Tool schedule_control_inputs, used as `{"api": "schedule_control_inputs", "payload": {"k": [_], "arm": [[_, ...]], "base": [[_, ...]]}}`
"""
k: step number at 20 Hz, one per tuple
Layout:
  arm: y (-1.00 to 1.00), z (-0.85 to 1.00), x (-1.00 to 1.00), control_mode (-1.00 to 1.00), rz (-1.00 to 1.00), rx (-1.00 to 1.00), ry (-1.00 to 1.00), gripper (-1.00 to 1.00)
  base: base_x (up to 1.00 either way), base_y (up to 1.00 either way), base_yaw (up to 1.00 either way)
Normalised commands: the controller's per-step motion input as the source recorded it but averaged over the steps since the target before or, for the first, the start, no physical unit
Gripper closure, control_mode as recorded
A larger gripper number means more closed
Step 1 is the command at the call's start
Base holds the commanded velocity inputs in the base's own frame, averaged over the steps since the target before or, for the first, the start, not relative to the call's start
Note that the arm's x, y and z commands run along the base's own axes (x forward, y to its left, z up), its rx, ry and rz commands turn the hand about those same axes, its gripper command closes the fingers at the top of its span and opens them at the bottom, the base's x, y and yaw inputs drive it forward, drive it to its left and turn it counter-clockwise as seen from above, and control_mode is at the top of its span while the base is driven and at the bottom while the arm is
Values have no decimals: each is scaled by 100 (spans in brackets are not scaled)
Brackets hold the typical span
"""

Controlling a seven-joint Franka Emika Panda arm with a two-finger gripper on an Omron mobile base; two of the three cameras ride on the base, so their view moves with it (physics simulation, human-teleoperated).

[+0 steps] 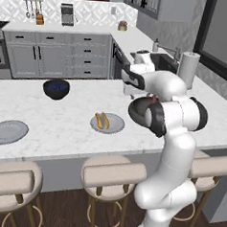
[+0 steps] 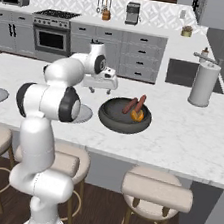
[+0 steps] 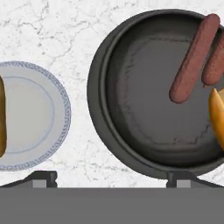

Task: Place one bun and one sausage from the bowl on each plate.

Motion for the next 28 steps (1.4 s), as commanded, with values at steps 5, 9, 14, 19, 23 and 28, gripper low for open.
{"api": "schedule_control_inputs", "payload": {"k": [5,9,14,19,23,28], "arm": [[-94,30,-1,-100,-2,10,-9,-100],[-73,-16,8,-100,-7,2,0,-100],[0,-11,14,-100,-9,0,0,-100],[0,-20,20,-100,-20,0,2,-100],[-8,-41,38,-100,-16,0,0,-100],[-26,-42,33,-100,-9,0,0,-100]], "base": [[0,0,0],[0,0,0],[0,0,0],[0,0,0],[0,0,0],[0,0,0]]}}
